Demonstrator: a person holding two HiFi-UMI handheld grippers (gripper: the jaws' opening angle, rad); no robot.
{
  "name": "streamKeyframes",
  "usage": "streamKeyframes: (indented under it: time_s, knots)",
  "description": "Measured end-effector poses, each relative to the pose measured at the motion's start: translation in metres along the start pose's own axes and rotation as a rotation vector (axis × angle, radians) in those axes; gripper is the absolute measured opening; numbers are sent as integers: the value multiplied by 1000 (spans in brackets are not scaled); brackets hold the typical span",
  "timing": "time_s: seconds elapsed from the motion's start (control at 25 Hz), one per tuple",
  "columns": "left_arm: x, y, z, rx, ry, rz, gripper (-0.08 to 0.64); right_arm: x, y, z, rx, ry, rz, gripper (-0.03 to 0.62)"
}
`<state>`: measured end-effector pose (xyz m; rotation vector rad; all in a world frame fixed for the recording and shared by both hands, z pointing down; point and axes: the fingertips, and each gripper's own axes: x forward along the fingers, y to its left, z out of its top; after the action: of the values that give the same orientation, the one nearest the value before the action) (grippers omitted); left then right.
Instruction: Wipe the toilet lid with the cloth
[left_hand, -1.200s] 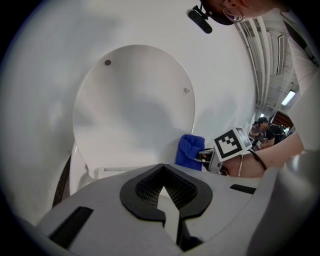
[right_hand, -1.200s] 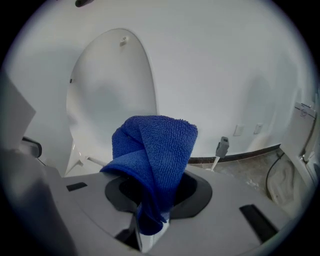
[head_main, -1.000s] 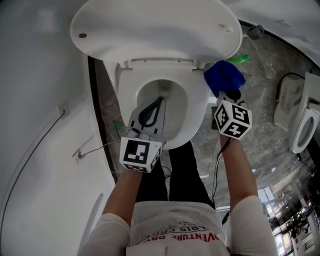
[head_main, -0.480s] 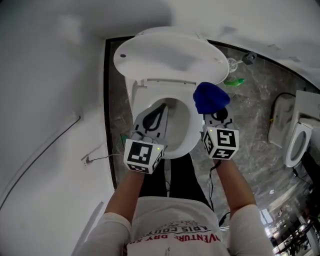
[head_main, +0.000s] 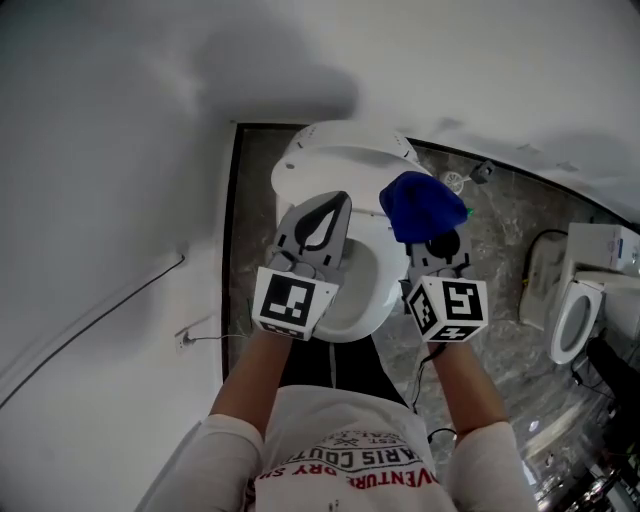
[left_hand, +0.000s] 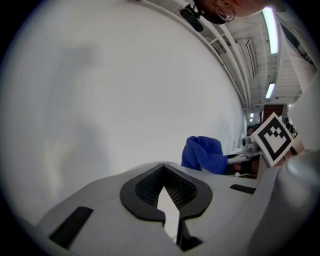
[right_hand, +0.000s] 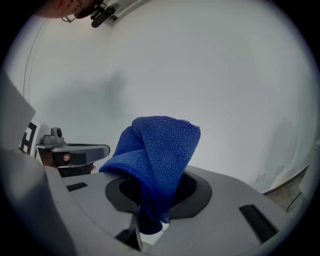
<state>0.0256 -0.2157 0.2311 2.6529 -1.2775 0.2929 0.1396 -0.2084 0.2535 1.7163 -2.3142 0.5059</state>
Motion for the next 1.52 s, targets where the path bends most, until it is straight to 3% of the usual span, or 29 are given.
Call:
streamKeyframes:
  time_s: [0.24, 0.48, 0.84, 1.0, 1.52]
  knots:
    - [16, 37, 62, 66, -47, 90, 5, 2, -17, 83, 19, -150, -67, 87]
    - [55, 78, 72, 58, 55, 109, 5, 34, -19, 122, -37, -214, -82, 87]
    - [98, 88, 8, 18, 223, 86, 5, 91, -28, 66, -51, -34, -99, 87]
    - [100, 91, 5, -64, 195, 90, 5, 95, -30, 49, -13, -6, -88, 87]
    - [49, 65, 5, -30, 91, 125, 5, 48, -8, 36, 3, -33, -30, 87]
